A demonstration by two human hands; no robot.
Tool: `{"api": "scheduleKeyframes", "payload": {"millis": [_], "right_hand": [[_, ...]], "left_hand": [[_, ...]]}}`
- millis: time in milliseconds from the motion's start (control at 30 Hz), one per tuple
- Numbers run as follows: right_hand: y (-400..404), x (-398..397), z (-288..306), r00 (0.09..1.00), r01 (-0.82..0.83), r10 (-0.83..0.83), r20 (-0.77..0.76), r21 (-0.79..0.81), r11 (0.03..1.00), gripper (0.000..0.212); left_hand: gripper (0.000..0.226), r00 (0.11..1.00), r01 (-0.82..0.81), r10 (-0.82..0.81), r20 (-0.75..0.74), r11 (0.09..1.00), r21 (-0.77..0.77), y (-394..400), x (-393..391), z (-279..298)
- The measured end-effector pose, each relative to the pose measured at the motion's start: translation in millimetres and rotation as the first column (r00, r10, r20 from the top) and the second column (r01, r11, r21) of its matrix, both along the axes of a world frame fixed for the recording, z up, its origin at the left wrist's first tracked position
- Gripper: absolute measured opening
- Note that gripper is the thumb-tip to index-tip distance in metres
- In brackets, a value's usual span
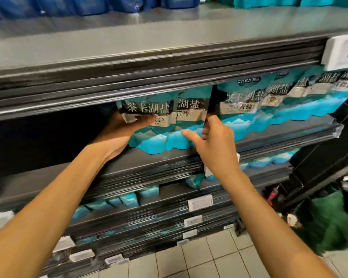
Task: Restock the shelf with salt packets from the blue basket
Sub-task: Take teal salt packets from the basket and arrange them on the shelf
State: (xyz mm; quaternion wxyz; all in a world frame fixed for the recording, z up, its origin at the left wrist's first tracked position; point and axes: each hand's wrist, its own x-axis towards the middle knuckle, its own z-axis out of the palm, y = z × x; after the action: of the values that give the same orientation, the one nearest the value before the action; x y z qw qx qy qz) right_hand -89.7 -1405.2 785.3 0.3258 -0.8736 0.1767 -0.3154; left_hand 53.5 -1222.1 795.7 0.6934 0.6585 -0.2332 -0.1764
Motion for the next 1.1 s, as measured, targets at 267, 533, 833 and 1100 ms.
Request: {"api": "scheduleKeyframes", "payload": {"millis": [267,533,833,1100], "right_hand": [[-8.1,-22.4,-12.6,0.974,0.162,-0.164,0.157,0.026,0.987,0.049],[-22.5,-27.3,-15.8,0.962,0.111,-0.138,0.236,0.123,0.986,0.052],[-24.9,-30.8,-19.8,0.953,0.100,-0.138,0.269,0.152,0.983,0.050],[-14.5,-50.7,-16.6,0.925,-0.025,-0.086,0.371,0.286,0.958,0.022]], "left_hand": [[0.056,0.994,-0.105,0.106,-0.017,0.994,0.020,-42.7,-22.4,-5.8],[0.099,0.989,-0.108,0.116,-0.096,0.991,0.080,-65.2,-36.7,-3.6],[0.075,0.979,-0.144,0.167,-0.113,0.971,0.189,-55.5,-40.4,-10.8],[0.087,0.971,-0.227,0.239,-0.022,0.946,0.233,-42.9,-53.5,-3.1]]}}
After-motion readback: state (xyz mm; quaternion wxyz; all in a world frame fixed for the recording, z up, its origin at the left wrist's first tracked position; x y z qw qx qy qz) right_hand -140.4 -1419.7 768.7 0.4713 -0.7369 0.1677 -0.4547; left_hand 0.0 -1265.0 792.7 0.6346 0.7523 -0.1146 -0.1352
